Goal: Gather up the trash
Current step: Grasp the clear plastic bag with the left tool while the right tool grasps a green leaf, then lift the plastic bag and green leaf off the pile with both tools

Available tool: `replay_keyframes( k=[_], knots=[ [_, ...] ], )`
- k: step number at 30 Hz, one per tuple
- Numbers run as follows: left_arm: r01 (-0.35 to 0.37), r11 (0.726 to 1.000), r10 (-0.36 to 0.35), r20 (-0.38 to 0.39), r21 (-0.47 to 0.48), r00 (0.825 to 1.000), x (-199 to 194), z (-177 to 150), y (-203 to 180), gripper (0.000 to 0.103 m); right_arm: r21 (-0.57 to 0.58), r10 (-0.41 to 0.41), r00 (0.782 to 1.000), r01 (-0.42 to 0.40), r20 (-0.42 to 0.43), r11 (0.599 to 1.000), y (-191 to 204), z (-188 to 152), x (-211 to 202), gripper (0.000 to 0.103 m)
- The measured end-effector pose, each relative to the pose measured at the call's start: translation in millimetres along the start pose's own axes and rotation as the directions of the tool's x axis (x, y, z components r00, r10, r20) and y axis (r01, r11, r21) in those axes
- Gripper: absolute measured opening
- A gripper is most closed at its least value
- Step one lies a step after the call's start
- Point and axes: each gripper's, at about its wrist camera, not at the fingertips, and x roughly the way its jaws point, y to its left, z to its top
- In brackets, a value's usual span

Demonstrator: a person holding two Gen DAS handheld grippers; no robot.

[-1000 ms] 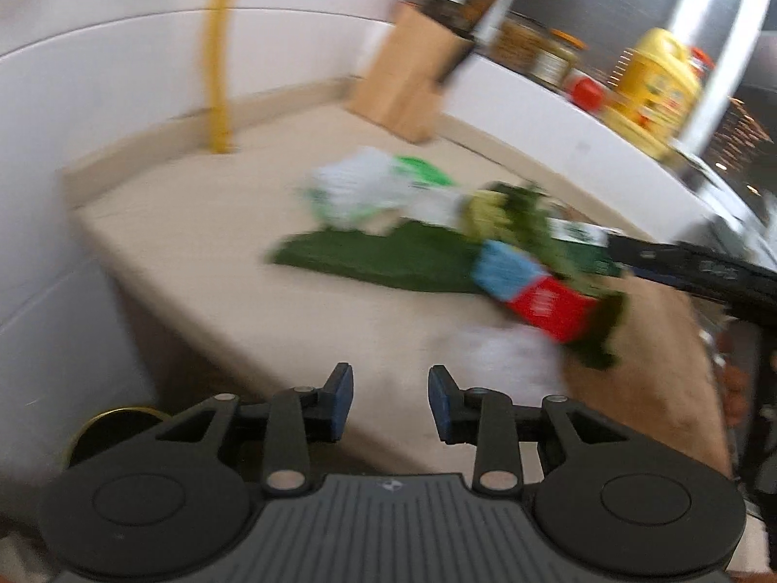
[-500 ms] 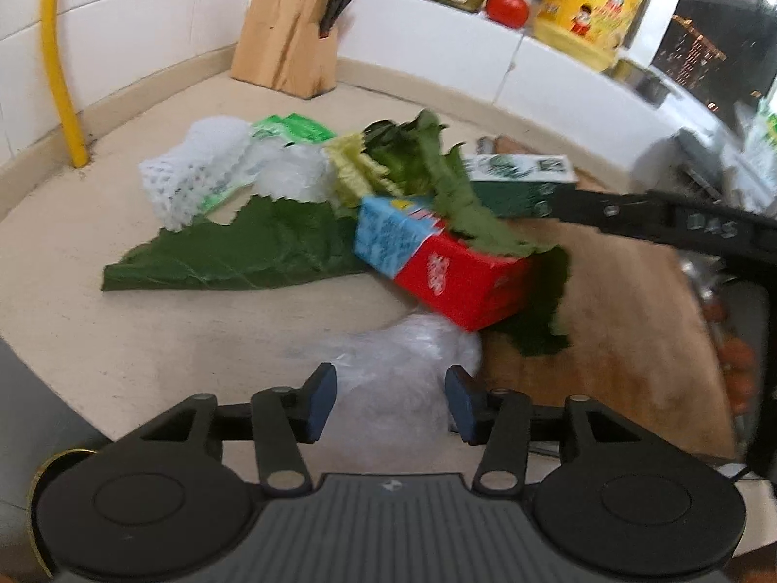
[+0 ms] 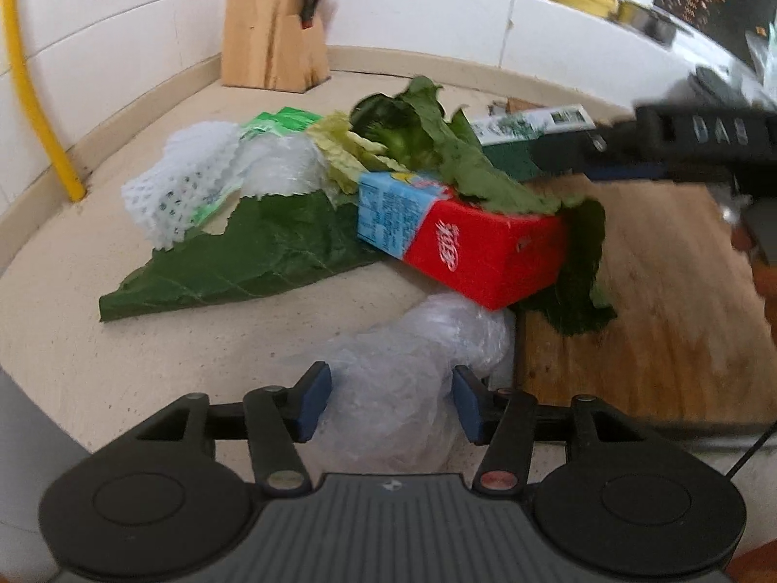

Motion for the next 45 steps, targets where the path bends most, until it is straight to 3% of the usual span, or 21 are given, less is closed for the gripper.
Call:
replay_keyframes(
  k=[5, 10, 12, 18, 25, 27, 28, 29, 30, 31, 32, 36, 38, 42, 45],
  knots=[
    [-0.001, 0.998, 0.002, -0.016, 0.056, 1.0, -5, -2, -3, 0.035, 0.024, 0.053, 0.998, -0.052, -0.043, 0.998, -1, 0, 10, 0.076],
    [0.033, 0.998, -0.031, -0.037, 0.052, 0.999, -20, -7, 1, 0.032, 0.024, 0.073, 0.997, -0.072, -0.037, 0.997, 2, 2, 14, 0.076],
    [0.052, 0.997, -0.049, -0.044, 0.049, 0.998, -25, -8, 3, 0.034, 0.024, 0.076, 0.996, -0.075, -0.038, 0.997, 2, 3, 16, 0.077],
    [0.014, 0.997, -0.013, -0.02, 0.078, 1.0, -24, 2, 3, 0.043, 0.032, 0.073, 0.996, -0.071, -0.057, 0.997, -1, 10, 30, 0.078],
    [0.051, 0.985, -0.06, 0.053, 0.162, 0.997, -38, 9, 2, 0.065, 0.082, 0.098, 0.992, -0.092, -0.085, 0.992, -3, 20, 56, 0.079],
    [0.044, 0.981, -0.054, 0.047, 0.189, 0.997, -32, 11, -1, 0.067, 0.093, 0.099, 0.99, -0.089, -0.105, 0.992, -3, 21, 66, 0.077],
    [0.04, 0.979, -0.049, 0.038, 0.197, 0.998, -26, 11, -2, 0.067, 0.103, 0.097, 0.989, -0.086, -0.112, 0.991, -4, 20, 70, 0.075],
    [0.043, 0.979, -0.05, 0.028, 0.198, 0.998, -21, 12, -2, 0.067, 0.117, 0.094, 0.988, -0.079, -0.124, 0.99, -5, 19, 76, 0.066],
    [0.059, 0.98, -0.061, 0.004, 0.192, 0.998, -14, 12, -1, 0.067, 0.133, 0.096, 0.985, -0.078, -0.14, 0.988, -6, 19, 80, 0.051],
    [0.087, 0.98, -0.085, -0.019, 0.181, 0.996, -9, 12, 0, 0.066, 0.163, 0.114, 0.983, -0.089, -0.147, 0.982, -10, 19, 84, 0.049],
    [0.107, 0.98, -0.103, -0.033, 0.169, 0.994, -7, 11, 2, 0.063, 0.202, 0.146, 0.978, -0.114, -0.152, 0.973, -13, 19, 86, 0.039],
    [0.149, 0.974, -0.137, -0.08, 0.172, 0.987, -8, 9, 2, 0.05, 0.257, 0.197, 0.966, -0.15, -0.169, 0.955, -19, 22, 84, 0.027],
    [0.169, 0.972, -0.154, -0.099, 0.164, 0.983, -9, 7, 3, 0.043, 0.3, 0.236, 0.958, -0.179, -0.163, 0.937, -24, 23, 80, 0.011],
    [0.188, 0.973, -0.172, -0.119, 0.134, 0.978, -11, 8, 6, 0.038, 0.321, 0.265, 0.958, -0.217, -0.112, 0.922, -28, 26, 62, 0.007],
    [0.236, 0.967, -0.225, -0.117, 0.092, 0.967, -17, 10, 10, 0.036, 0.322, 0.281, 0.957, -0.242, -0.079, 0.915, -28, 29, 47, 0.007]
  ],
)
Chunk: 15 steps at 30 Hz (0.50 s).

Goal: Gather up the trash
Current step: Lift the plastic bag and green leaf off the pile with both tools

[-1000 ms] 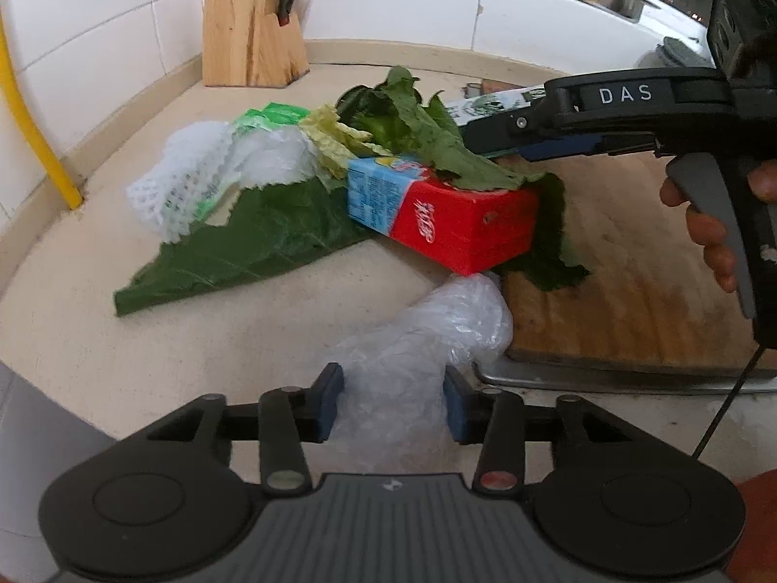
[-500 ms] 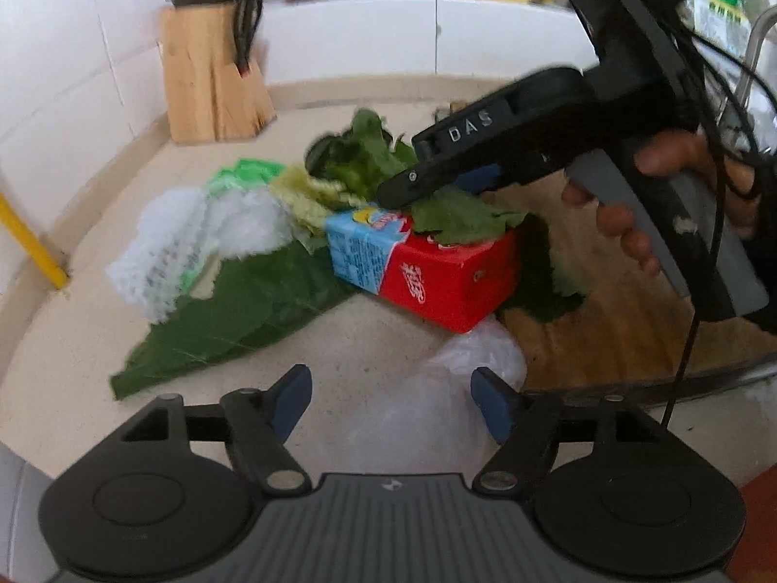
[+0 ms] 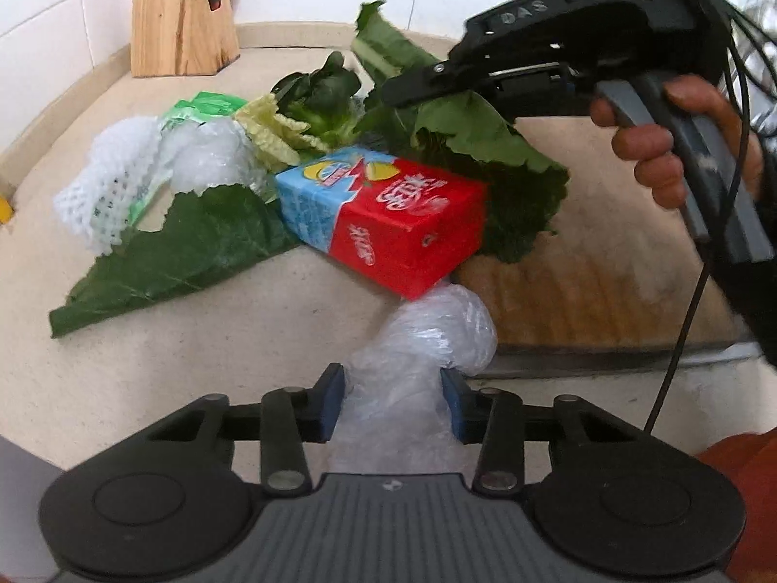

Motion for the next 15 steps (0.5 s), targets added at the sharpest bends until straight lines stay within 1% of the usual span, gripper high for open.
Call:
replay_keyframes(
  k=[1, 3, 6, 7, 10, 13, 15],
  knots=[
    [0.017, 1.0, -0.017, 0.007, -0.013, 1.0, -2, 0, 2, 0.036, -0.003, 0.006, 1.0, -0.006, 0.009, 1.0, 2, 1, -4, 0.007],
    [0.027, 0.999, -0.026, 0.023, -0.035, 0.999, -6, 0, 5, 0.036, -0.01, 0.006, 1.0, -0.006, 0.029, 1.0, 5, 2, -12, 0.007],
    [0.062, 0.994, -0.057, 0.058, -0.088, 0.997, -16, 1, 11, 0.035, -0.01, 0.007, 0.999, -0.007, 0.045, 1.0, 5, 3, -22, 0.007],
    [0.085, 0.99, -0.076, 0.081, -0.109, 0.994, -22, 1, 13, 0.035, -0.011, 0.006, 0.999, -0.006, 0.051, 1.0, 5, 3, -25, 0.007],
    [0.125, 0.98, -0.103, 0.14, -0.157, 0.985, -39, -1, 18, 0.035, -0.007, 0.011, 0.998, -0.01, 0.063, 1.0, 5, 2, -30, 0.007],
    [0.174, 0.96, -0.129, 0.205, -0.218, 0.97, -53, -1, 27, 0.035, -0.007, 0.018, 0.998, -0.017, 0.059, 1.0, 8, 1, -29, 0.007],
    [0.188, 0.95, -0.127, 0.241, -0.249, 0.962, -58, 1, 31, 0.035, -0.011, 0.023, 0.998, -0.023, 0.057, 1.0, 11, 0, -29, 0.007]
  ],
)
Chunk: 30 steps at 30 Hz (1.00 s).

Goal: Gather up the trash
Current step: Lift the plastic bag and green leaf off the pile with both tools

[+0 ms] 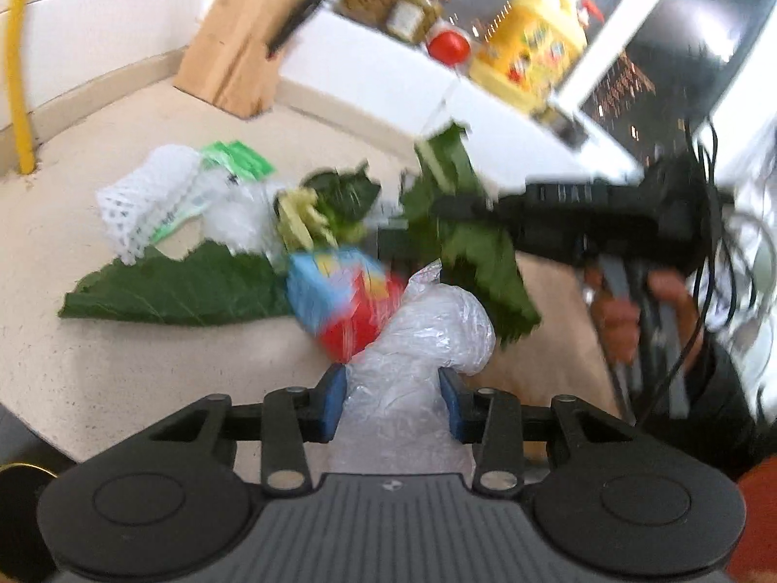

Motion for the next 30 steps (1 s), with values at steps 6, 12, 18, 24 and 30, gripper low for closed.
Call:
replay_keyframes(
  k=[6, 12, 18, 24, 30],
  knots=[
    [-0.046, 0.996, 0.053, 0.081, -0.079, 0.995, -3, 4, 12, 0.035, -0.034, 0.006, 1.0, -0.006, -0.001, 0.999, 14, -1, 3, 0.007],
    [-0.099, 0.99, 0.108, 0.084, -0.1, 0.991, -1, 2, 25, 0.035, -0.075, -0.006, 0.999, 0.003, -0.037, 0.997, 30, -12, 16, 0.007],
    [-0.139, 0.986, 0.146, 0.077, -0.088, 0.986, -5, -1, 33, 0.035, -0.085, -0.032, 0.998, 0.027, -0.059, 0.996, 39, -20, 24, 0.007],
    [-0.162, 0.982, 0.172, 0.097, -0.101, 0.98, -23, -8, 46, 0.035, -0.121, -0.046, 0.997, 0.038, -0.06, 0.992, 60, -25, 26, 0.007],
    [-0.182, 0.975, 0.199, 0.14, -0.124, 0.97, -48, -17, 57, 0.035, -0.159, -0.05, 0.997, 0.039, -0.064, 0.986, 83, -32, 31, 0.007]
  ],
)
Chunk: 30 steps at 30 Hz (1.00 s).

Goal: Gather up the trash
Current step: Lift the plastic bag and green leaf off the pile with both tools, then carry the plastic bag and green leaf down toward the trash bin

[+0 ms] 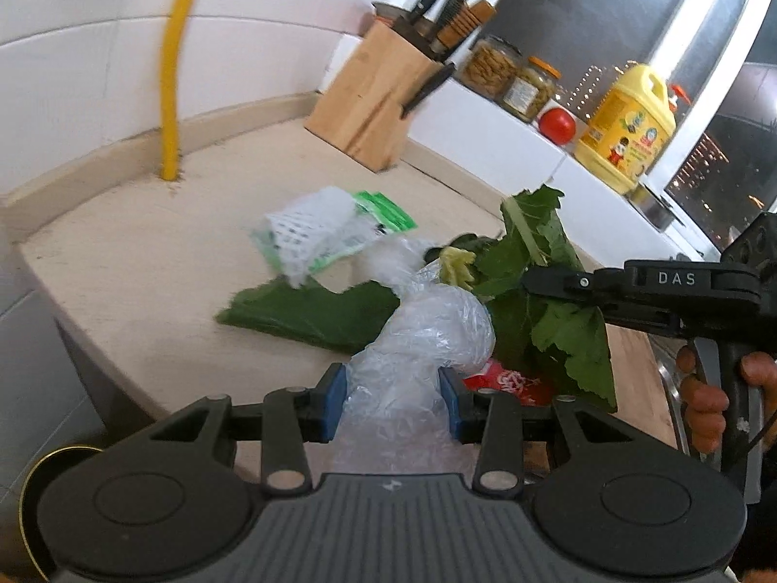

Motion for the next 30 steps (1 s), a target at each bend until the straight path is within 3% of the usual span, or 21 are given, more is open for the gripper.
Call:
replay_keyframes(
  k=[17, 30],
  knots=[
    [-0.033, 0.998, 0.04, 0.121, -0.057, 0.992, -58, -15, 46, 0.035, -0.117, 0.013, 0.999, -0.017, -0.035, 0.993, 72, -14, 17, 0.007],
    [-0.067, 0.989, 0.094, 0.223, -0.128, 0.97, -98, -22, 84, 0.035, -0.216, 0.061, 0.993, -0.081, -0.098, 0.973, 135, -27, 47, 0.007]
  ],
)
